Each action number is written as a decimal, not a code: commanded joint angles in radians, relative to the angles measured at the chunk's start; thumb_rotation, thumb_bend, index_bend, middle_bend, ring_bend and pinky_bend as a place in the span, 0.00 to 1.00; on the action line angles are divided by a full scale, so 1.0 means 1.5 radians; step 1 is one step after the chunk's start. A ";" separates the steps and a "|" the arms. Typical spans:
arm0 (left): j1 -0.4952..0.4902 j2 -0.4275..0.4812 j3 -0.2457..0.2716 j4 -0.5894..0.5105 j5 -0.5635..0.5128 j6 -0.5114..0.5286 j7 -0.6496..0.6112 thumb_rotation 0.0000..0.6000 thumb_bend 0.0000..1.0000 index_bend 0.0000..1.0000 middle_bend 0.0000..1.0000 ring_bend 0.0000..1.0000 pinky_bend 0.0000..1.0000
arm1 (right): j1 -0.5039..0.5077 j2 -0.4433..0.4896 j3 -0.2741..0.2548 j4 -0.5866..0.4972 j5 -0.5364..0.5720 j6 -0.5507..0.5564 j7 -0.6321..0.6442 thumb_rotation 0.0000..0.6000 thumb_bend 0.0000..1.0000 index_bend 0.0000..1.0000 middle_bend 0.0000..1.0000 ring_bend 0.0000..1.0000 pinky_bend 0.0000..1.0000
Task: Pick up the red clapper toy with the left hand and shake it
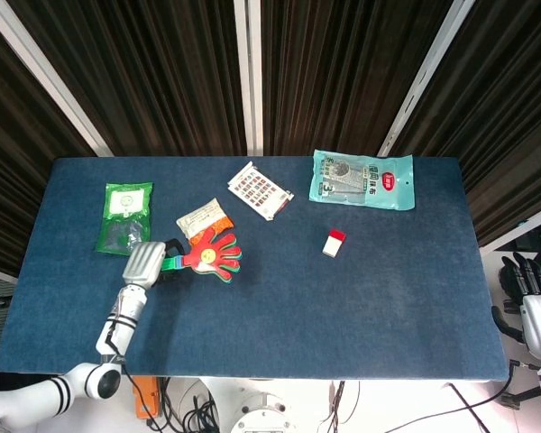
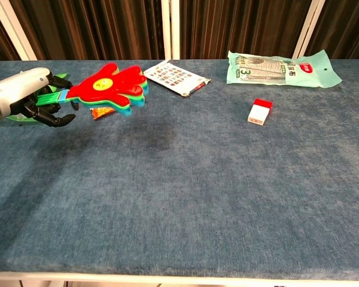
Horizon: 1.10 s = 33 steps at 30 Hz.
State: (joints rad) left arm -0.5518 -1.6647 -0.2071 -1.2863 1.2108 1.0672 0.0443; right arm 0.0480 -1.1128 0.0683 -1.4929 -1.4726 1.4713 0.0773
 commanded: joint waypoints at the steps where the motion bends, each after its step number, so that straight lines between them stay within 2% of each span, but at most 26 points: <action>1: 0.003 -0.003 0.002 0.016 0.027 0.016 -0.041 1.00 0.27 0.46 1.00 1.00 1.00 | 0.000 0.001 0.000 -0.001 0.000 -0.001 -0.001 1.00 0.30 0.00 0.00 0.00 0.00; 3: 0.004 -0.007 0.002 0.026 0.037 0.026 -0.055 1.00 0.27 0.65 1.00 1.00 1.00 | 0.001 0.001 -0.001 -0.003 0.000 -0.002 -0.002 1.00 0.30 0.00 0.00 0.00 0.00; 4: 0.004 -0.010 0.003 0.031 0.043 0.030 -0.063 1.00 0.27 0.82 1.00 1.00 1.00 | 0.001 0.001 -0.001 -0.003 0.000 -0.004 -0.003 1.00 0.30 0.00 0.00 0.00 0.00; 5: 0.005 -0.012 0.003 0.035 0.046 0.035 -0.070 1.00 0.27 0.91 1.00 1.00 1.00 | 0.002 0.001 -0.001 -0.004 0.001 -0.005 -0.003 1.00 0.30 0.00 0.00 0.00 0.00; 7: 0.007 -0.015 0.003 0.041 0.053 0.041 -0.086 1.00 0.27 1.00 1.00 1.00 1.00 | 0.002 0.001 -0.001 -0.004 0.001 -0.006 -0.004 1.00 0.30 0.00 0.00 0.00 0.00; 12: 0.006 -0.013 0.002 0.043 0.068 0.049 -0.122 1.00 0.29 1.00 1.00 1.00 1.00 | 0.003 0.002 -0.001 -0.006 0.000 -0.006 -0.006 1.00 0.30 0.00 0.00 0.00 0.00; 15: 0.006 -0.007 -0.002 0.031 0.077 0.050 -0.168 1.00 0.38 1.00 1.00 1.00 1.00 | 0.004 0.003 -0.001 -0.008 0.001 -0.007 -0.007 1.00 0.30 0.00 0.00 0.00 0.00; 17: 0.006 0.001 -0.010 0.017 0.080 0.052 -0.209 1.00 0.48 1.00 1.00 1.00 1.00 | 0.004 0.003 -0.002 -0.008 0.001 -0.009 -0.006 1.00 0.30 0.00 0.00 0.00 0.00; 20: 0.011 0.014 -0.027 -0.016 0.082 0.056 -0.300 1.00 0.62 1.00 1.00 1.00 1.00 | 0.004 0.003 -0.002 -0.007 0.002 -0.010 -0.005 1.00 0.30 0.00 0.00 0.00 0.00; 24: 0.019 0.067 -0.059 -0.103 0.070 0.011 -0.534 1.00 0.66 1.00 1.00 1.00 1.00 | 0.004 0.003 -0.002 -0.007 0.003 -0.011 -0.003 1.00 0.30 0.00 0.00 0.00 0.00; 27: 0.021 0.098 -0.071 -0.123 0.084 -0.004 -0.640 1.00 0.69 1.00 1.00 1.00 1.00 | 0.004 0.003 -0.002 -0.007 0.002 -0.011 -0.003 1.00 0.30 0.00 0.00 0.00 0.00; 29: 0.015 0.113 -0.059 -0.103 0.118 0.000 -0.628 1.00 0.70 1.00 1.00 1.00 1.00 | 0.004 0.002 -0.003 -0.007 0.002 -0.011 -0.004 1.00 0.30 0.00 0.00 0.00 0.00; 33: -0.007 0.117 -0.006 -0.019 0.208 0.025 -0.415 1.00 0.72 1.00 1.00 1.00 1.00 | 0.004 0.001 -0.003 -0.006 0.002 -0.012 -0.005 1.00 0.30 0.00 0.00 0.00 0.00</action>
State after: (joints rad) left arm -0.5355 -1.5507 -0.2670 -1.3876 1.3734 1.0988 -0.9143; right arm 0.0547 -1.1112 0.0633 -1.5026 -1.4692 1.4530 0.0691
